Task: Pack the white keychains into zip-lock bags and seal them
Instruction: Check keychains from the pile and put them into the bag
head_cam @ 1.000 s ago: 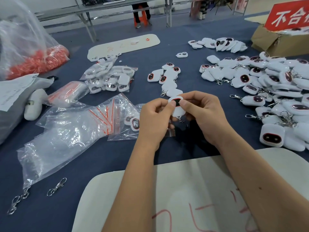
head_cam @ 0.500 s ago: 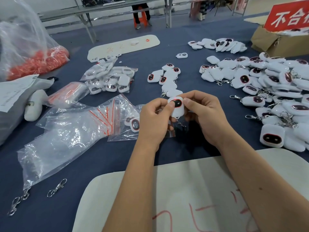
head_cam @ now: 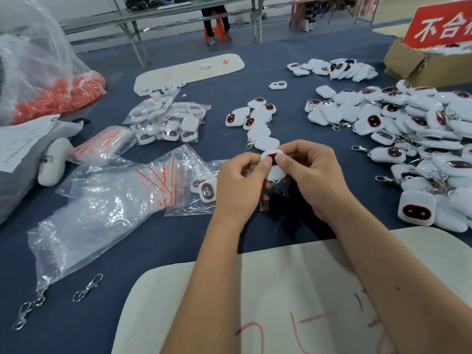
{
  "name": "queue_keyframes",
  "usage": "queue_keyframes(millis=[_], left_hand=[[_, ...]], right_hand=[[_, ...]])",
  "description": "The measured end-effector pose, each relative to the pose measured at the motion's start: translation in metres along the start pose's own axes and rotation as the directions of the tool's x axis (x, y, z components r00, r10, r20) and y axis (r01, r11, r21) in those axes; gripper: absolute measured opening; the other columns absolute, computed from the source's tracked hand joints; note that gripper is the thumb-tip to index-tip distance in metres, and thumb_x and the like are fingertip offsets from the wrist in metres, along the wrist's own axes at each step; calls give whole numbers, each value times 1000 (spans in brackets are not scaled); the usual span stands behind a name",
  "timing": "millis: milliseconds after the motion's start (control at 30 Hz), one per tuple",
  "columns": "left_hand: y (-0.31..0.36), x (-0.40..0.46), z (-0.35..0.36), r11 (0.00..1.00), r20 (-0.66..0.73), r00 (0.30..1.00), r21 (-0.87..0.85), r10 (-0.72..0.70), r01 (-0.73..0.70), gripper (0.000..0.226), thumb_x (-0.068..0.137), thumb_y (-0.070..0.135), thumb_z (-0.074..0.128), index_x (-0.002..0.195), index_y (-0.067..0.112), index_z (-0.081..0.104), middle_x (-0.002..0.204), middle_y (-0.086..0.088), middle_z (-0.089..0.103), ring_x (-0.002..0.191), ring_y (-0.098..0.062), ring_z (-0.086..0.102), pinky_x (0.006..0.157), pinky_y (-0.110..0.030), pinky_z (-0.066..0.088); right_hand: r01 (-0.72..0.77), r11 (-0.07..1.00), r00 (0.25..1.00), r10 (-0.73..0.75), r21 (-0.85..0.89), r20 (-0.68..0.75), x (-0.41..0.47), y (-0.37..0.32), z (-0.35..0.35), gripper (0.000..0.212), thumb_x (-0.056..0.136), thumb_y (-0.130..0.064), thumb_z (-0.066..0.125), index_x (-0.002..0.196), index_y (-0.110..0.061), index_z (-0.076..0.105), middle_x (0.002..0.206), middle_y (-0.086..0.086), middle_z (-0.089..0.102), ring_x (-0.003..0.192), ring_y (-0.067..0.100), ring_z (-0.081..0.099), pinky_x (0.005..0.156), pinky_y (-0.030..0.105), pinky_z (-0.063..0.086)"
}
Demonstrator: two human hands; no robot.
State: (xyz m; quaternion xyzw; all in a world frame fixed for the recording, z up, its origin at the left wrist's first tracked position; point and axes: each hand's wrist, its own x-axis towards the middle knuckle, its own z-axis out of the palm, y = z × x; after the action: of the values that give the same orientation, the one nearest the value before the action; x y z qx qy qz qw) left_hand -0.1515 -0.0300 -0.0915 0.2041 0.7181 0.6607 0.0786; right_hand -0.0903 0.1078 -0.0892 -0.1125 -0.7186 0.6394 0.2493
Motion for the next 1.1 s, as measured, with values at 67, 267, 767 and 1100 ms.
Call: queue_keyframes(millis=[67, 267, 767, 1100], left_hand=[[0, 0, 0, 1000, 0, 1000, -9, -4, 4, 17, 100, 22, 67, 91, 10, 74, 72, 1, 68, 60, -13, 64, 48, -30, 51], [1, 1, 0, 999, -4, 1000, -48, -19, 19, 17, 100, 20, 67, 94, 8, 78, 75, -7, 72, 59, -11, 61, 51, -26, 50], [6, 1, 1, 983, -344, 927, 153, 152, -104, 29, 103, 23, 56, 84, 9, 71, 65, 2, 66, 60, -19, 61, 58, -33, 50], [11, -6, -1, 789, -216, 903, 586, 372, -184, 10, 90, 26, 72, 92, 18, 66, 84, 6, 64, 84, -18, 59, 76, -38, 48]], right_hand=[[-9, 1000, 1000, 9, 6, 8, 0, -1, 0, 11, 99, -9, 69, 96, -15, 79, 78, -4, 76, 68, 2, 66, 63, 16, 52], [-42, 999, 999, 41, 33, 34, 1, 0, -2, 9, 99, -12, 69, 98, -14, 77, 81, 1, 76, 75, 9, 68, 69, 25, 55], [-42, 999, 995, 39, 33, 91, 0, 1, 1, 20, 93, 1, 73, 102, -16, 76, 86, 1, 79, 70, 9, 68, 68, 20, 55], [-65, 950, 995, 83, 305, -47, 4, 0, 0, 15, 97, -5, 71, 110, -12, 75, 87, 4, 76, 70, 14, 63, 69, 25, 54]])
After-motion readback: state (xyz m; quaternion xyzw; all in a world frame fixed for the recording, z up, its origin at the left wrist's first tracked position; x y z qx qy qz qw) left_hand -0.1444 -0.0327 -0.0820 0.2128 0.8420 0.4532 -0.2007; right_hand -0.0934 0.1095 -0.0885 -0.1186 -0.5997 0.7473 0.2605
